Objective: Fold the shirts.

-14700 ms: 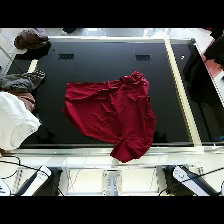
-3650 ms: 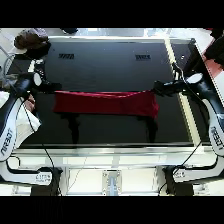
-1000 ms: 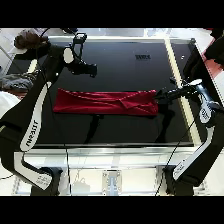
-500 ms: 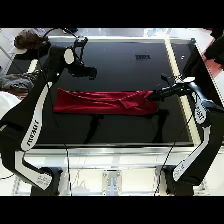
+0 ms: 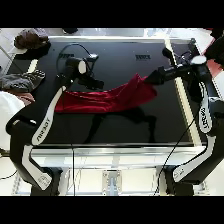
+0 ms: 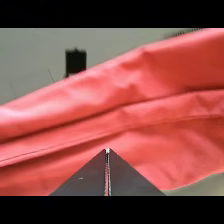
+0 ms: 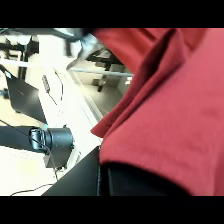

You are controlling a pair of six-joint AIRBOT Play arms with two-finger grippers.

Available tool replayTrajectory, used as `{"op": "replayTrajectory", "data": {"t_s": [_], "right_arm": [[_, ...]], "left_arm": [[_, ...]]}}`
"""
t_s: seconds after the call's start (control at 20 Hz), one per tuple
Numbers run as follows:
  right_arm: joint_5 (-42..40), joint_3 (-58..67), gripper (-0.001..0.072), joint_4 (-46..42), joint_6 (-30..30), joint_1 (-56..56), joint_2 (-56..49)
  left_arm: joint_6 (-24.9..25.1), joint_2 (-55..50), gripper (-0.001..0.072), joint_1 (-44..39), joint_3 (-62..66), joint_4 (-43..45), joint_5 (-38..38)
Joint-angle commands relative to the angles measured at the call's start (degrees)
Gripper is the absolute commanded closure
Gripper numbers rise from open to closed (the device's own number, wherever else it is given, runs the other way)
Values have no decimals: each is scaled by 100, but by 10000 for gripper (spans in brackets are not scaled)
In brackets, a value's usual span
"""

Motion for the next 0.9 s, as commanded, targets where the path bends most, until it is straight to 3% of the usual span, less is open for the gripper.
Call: {"op": "replayTrajectory", "data": {"t_s": [0.0, 0.35, 0.5, 0.85], "right_arm": [[-339, 702, 703, 17, 549, 568, 173], [-1305, 1145, 704, -157, 905, 1698, 173], [-1871, 1145, 704, -264, 905, 2184, 157], [-4039, 1147, 705, -398, 732, 3847, -437]], "left_arm": [[98, -437, 696, -251, -31, -188, 9], [247, -181, 696, -9, -31, 33, 114], [243, 616, 696, 726, -31, 636, 114], [229, 1906, 696, 2612, -31, 328, -76]]}}
